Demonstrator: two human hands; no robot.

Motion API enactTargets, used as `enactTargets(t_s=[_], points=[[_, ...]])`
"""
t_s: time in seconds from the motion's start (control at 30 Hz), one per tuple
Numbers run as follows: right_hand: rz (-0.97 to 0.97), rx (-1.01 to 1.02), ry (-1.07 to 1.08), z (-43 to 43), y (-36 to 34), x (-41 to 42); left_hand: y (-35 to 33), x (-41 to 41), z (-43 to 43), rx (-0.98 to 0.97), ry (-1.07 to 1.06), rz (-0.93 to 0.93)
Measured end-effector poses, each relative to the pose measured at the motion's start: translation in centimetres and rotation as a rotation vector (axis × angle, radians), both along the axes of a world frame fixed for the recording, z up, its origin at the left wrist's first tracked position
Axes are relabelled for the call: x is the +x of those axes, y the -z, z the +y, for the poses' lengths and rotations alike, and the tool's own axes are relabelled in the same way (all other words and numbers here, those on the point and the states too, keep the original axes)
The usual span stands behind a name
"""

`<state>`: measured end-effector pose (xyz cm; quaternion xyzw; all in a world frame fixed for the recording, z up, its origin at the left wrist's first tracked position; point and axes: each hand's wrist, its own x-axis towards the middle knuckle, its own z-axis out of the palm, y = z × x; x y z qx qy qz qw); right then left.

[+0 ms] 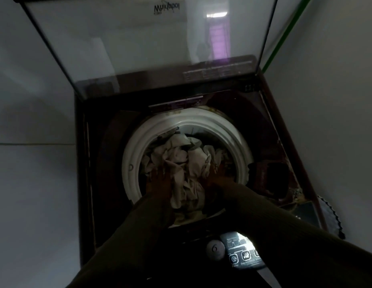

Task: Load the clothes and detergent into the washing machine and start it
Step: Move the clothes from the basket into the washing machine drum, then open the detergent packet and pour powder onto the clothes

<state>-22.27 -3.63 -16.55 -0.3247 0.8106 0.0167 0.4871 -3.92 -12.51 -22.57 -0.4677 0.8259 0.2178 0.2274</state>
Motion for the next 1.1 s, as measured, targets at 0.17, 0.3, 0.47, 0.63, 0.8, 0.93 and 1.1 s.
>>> enactTargets(t_s=[0.17,0.3,0.47,0.63,0.8,0.93,1.1], points=[[0.042,-0.005,0.056,-0.4,1.5,-0.5,-1.4,0.1,-0.1,0.014,-0.016,0.100],[0.160,-0.117,0.019,0.0,0.5,-0.4,-4.6,0.2,-0.3,-0.051,0.033,0.008],[0.153,-0.180,-0.105,-0.2,-3.7,0.9,-9.0,0.5,0.0,-0.125,0.108,0.215],[0.310,-0.395,-0.158,0.3,-7.5,3.2,-13.2,2.0,1.4,-0.274,0.072,0.283],[0.370,-0.502,-0.215,0.6,-10.9,5.9,-16.6,4.3,2.5,-0.382,0.015,0.338],[0.454,-0.649,-0.323,0.2,-12.7,8.3,-17.7,6.5,3.0,-0.467,-0.055,0.351],[0.451,-0.828,-0.450,-1.3,-14.1,11.7,-18.6,9.8,4.3,-0.565,-0.198,0.355]])
